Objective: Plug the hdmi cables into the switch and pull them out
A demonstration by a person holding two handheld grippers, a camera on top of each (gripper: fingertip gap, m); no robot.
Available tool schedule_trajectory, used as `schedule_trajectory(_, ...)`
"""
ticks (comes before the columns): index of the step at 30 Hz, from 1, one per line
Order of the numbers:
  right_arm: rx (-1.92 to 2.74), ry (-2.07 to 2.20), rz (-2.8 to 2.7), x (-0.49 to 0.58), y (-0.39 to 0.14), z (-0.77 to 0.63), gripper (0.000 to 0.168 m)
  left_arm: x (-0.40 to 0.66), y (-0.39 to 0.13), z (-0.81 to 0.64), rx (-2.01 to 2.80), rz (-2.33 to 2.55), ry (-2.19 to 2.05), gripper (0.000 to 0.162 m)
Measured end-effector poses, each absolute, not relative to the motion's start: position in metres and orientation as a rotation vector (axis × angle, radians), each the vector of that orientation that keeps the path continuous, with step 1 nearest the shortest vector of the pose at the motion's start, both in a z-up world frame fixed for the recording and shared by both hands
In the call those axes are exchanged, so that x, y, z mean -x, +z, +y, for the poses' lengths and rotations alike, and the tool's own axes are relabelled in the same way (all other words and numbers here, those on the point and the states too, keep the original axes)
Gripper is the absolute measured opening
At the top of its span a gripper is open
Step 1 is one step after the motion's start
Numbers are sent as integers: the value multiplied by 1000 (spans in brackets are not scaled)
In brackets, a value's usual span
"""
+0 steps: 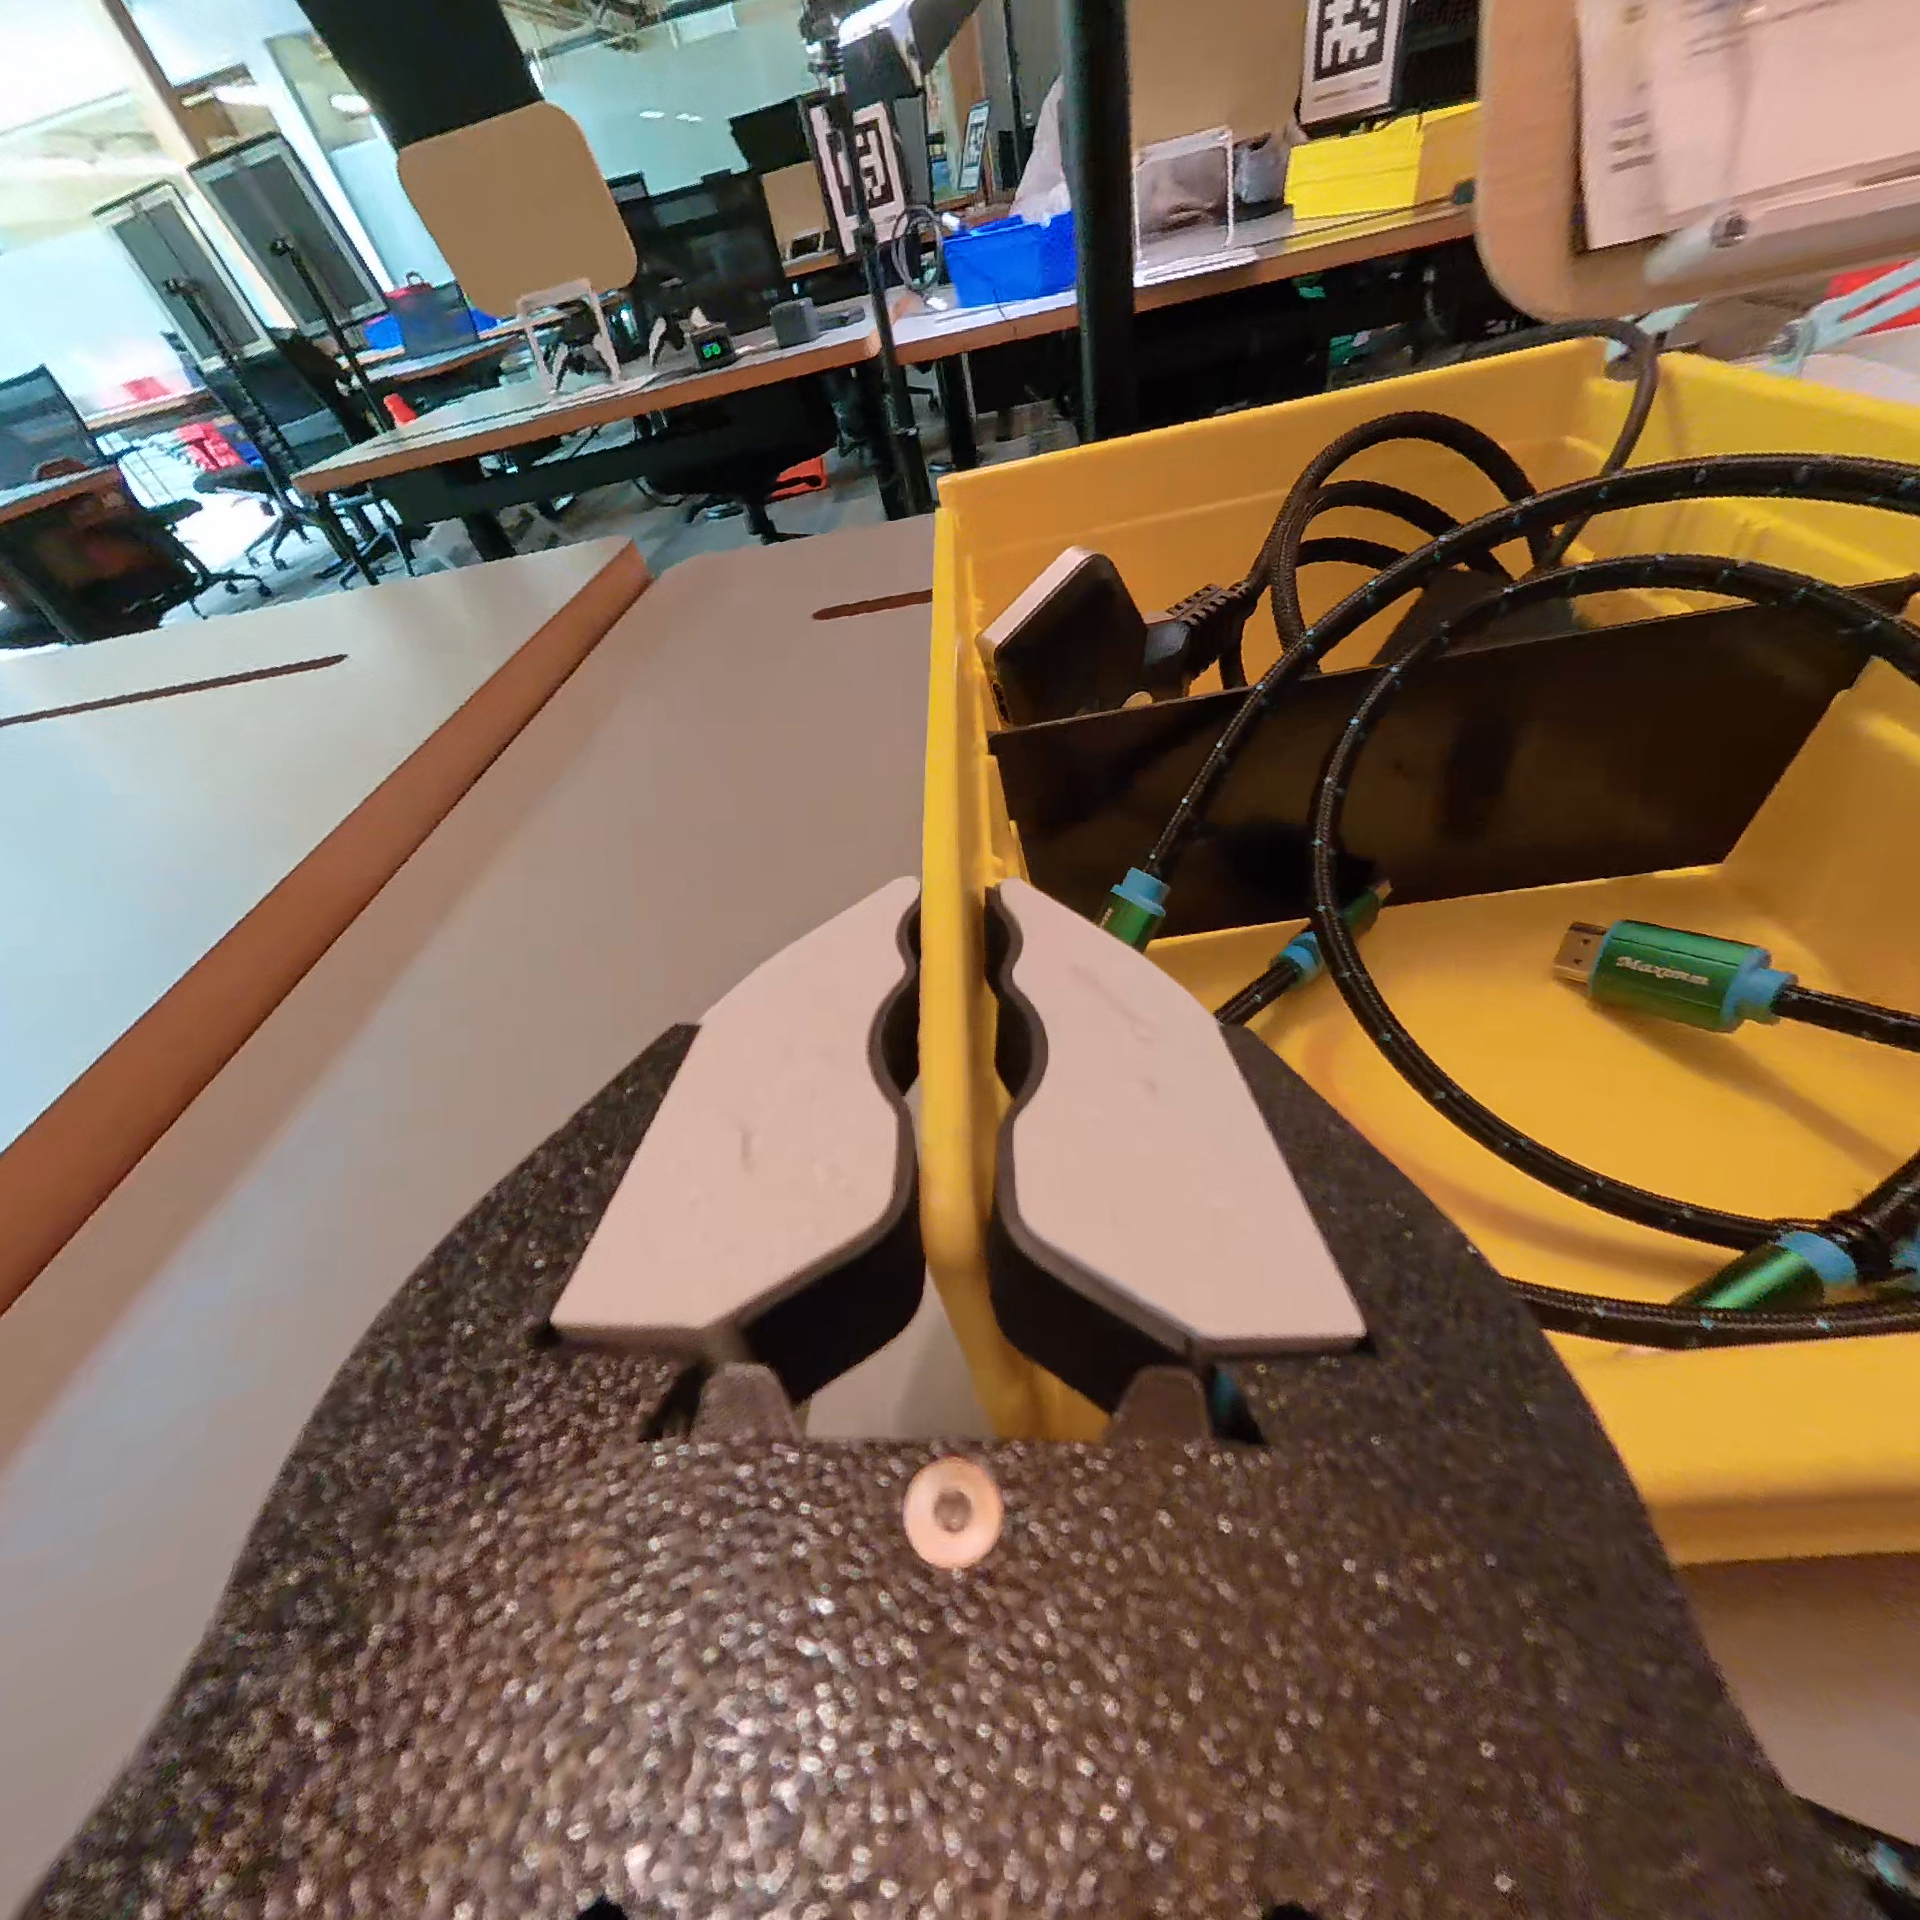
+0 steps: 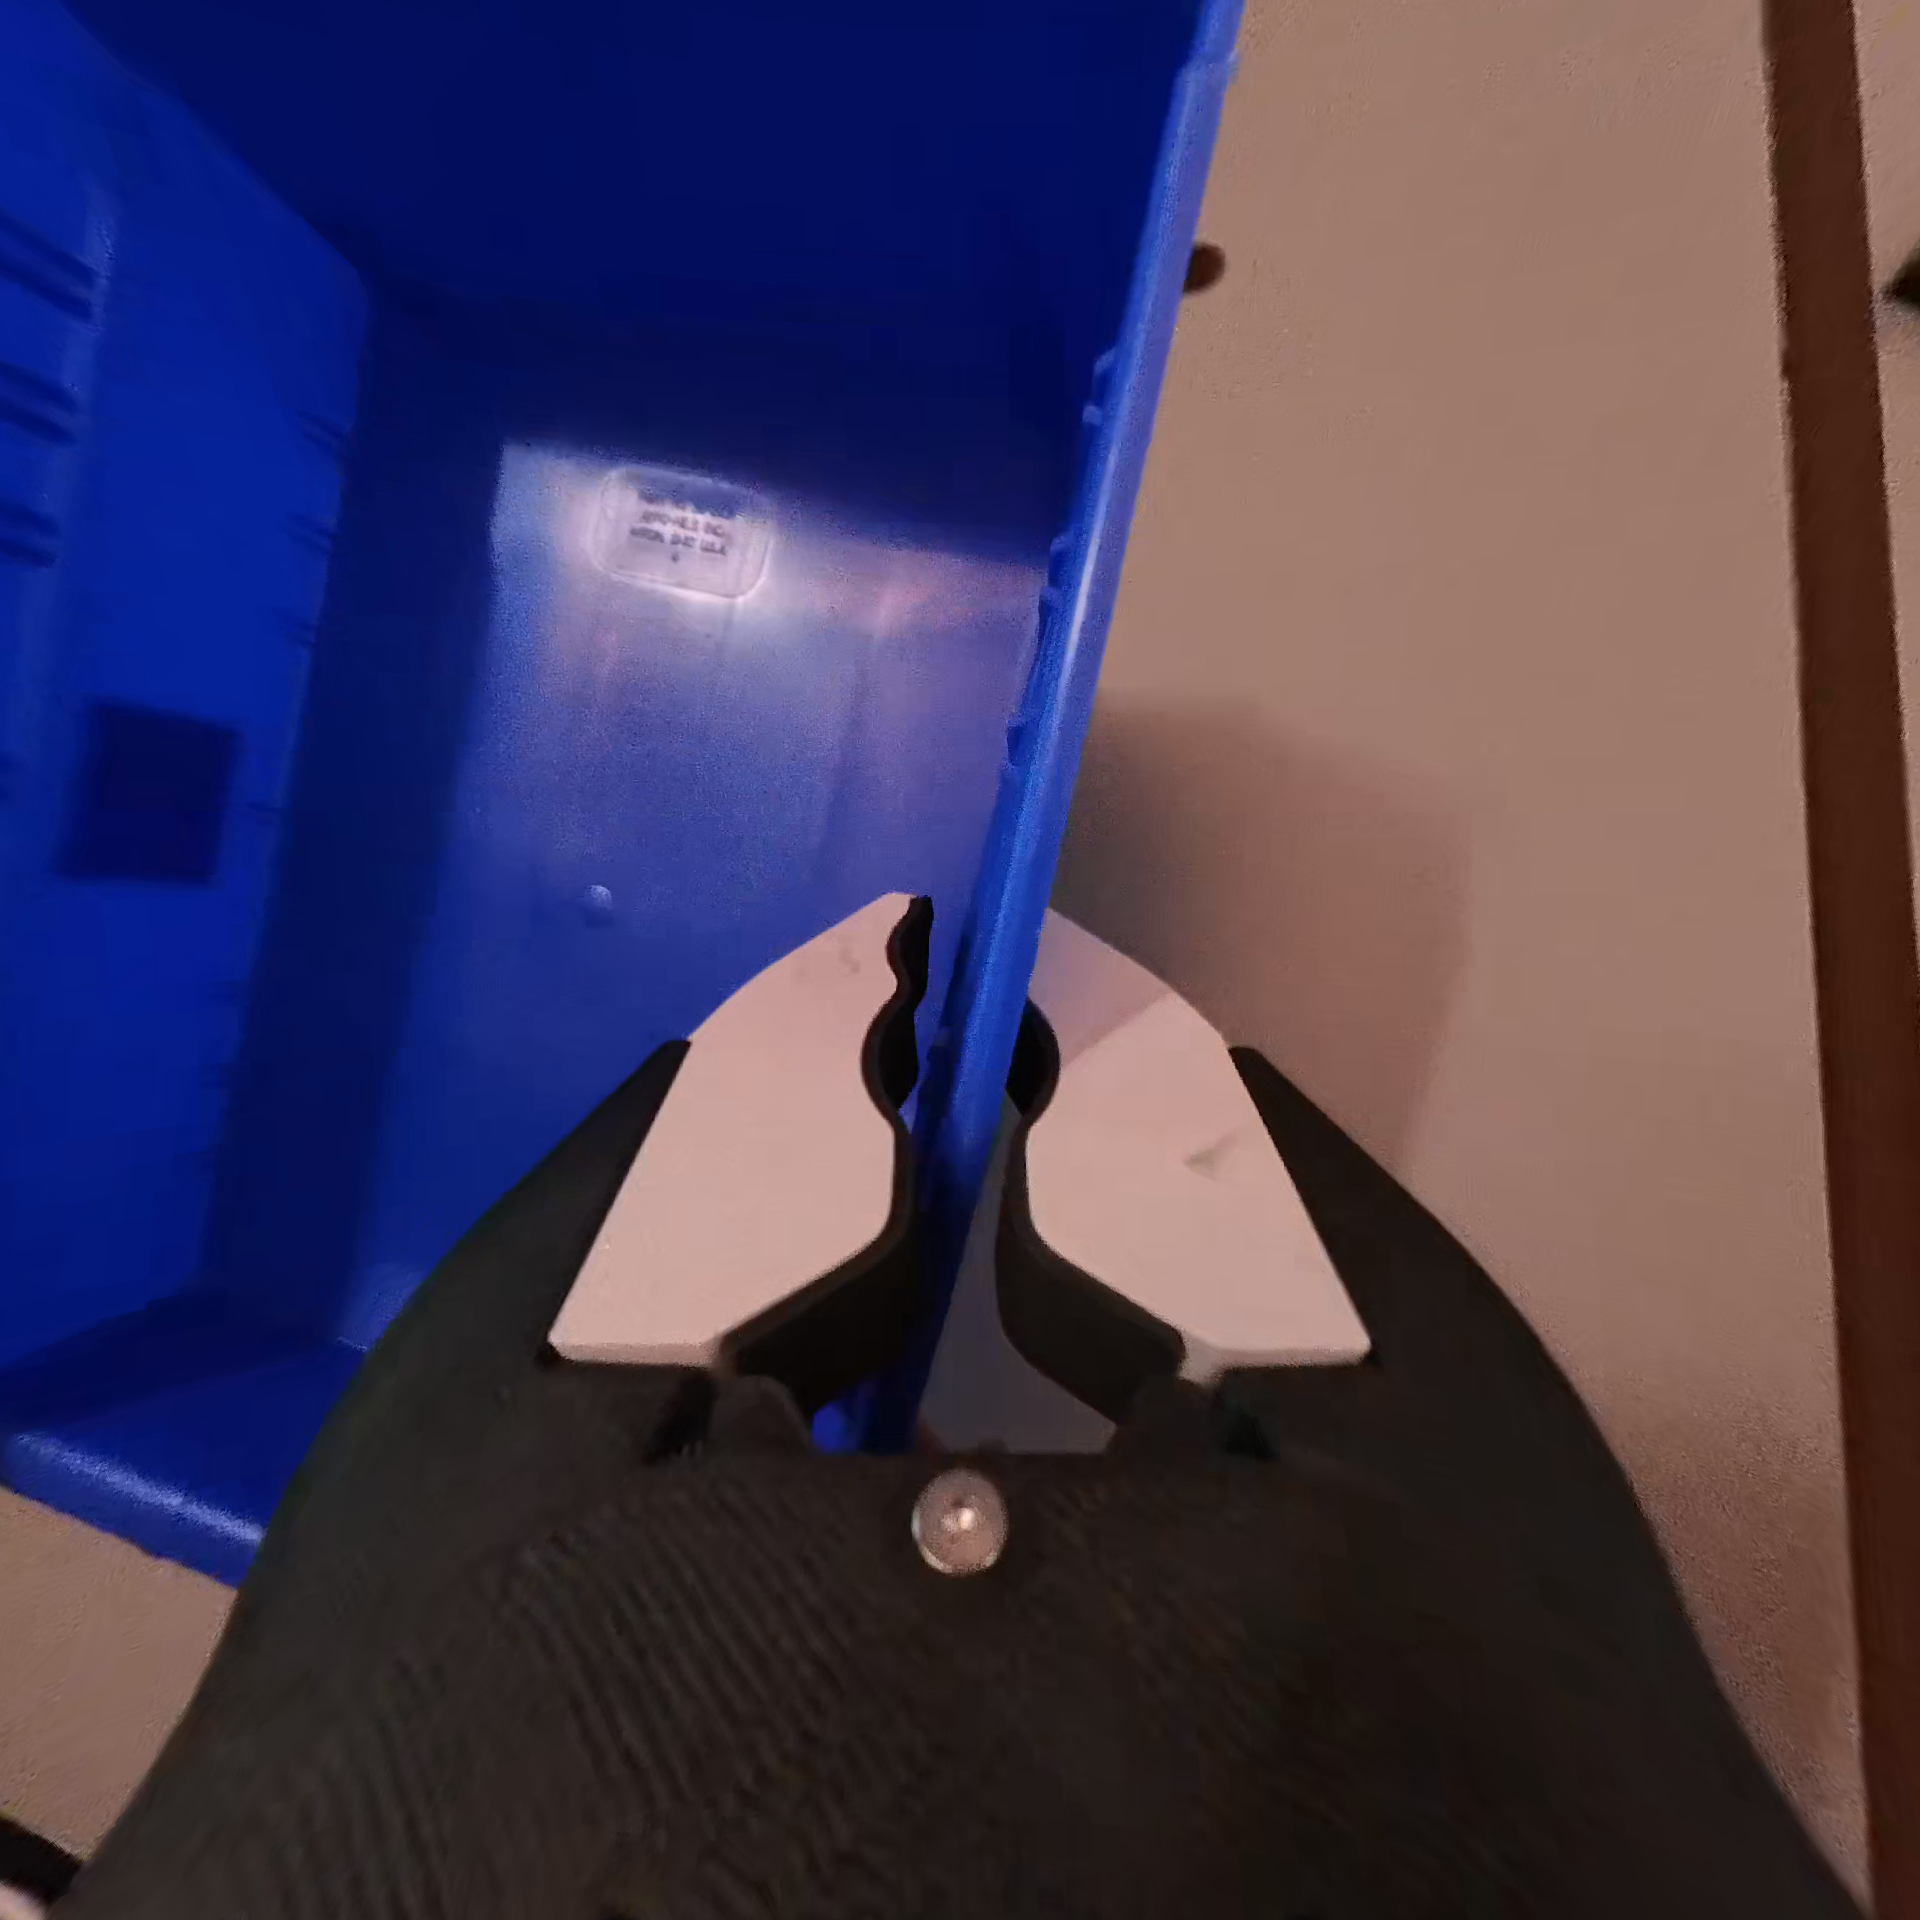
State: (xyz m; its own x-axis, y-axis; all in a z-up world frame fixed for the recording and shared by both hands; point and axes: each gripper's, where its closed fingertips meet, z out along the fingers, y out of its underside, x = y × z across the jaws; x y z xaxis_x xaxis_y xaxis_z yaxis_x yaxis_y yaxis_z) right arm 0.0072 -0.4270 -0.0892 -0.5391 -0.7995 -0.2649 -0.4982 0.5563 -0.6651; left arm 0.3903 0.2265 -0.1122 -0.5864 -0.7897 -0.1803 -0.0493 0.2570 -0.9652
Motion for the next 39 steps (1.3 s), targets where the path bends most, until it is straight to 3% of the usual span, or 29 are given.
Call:
schedule_trajectory(1,1011,-694,2276,5,-99,-436,13,-396,-112,227,773,1850,-1389,8)
schedule_trajectory(7,1101,-688,2444,43,-132,-479,13,-428,-113,212,783,1855,-1393,7)
schedule_trajectory(19,1312,-939,2349,-19,-141,-524,9,-478,-114,179,804,1849,-1389,7)
schedule_trajectory(24,1453,-1343,2335,2,-90,-530,62,-482,-117,177,747,1938,-1312,9)
schedule_trajectory(27,1529,-1667,2282,27,-44,-502,71,-480,-119,174,711,2057,-1254,13)
schedule_trajectory(29,1596,-1717,2169,31,-30,-460,82,-481,-112,173,671,2098,-1183,24)
schedule_trajectory(36,1362,-1366,1464,-20,-46,-271,78,-486,-41,125,404,2147,-1020,41)
schedule_trajectory(37,1364,-1343,1439,-28,-52,-265,72,-485,-36,113,362,2187,-962,42)
schedule_trajectory(39,1397,-1347,1562,-38,-59,-271,78,-480,-29,81,275,2282,-895,51)
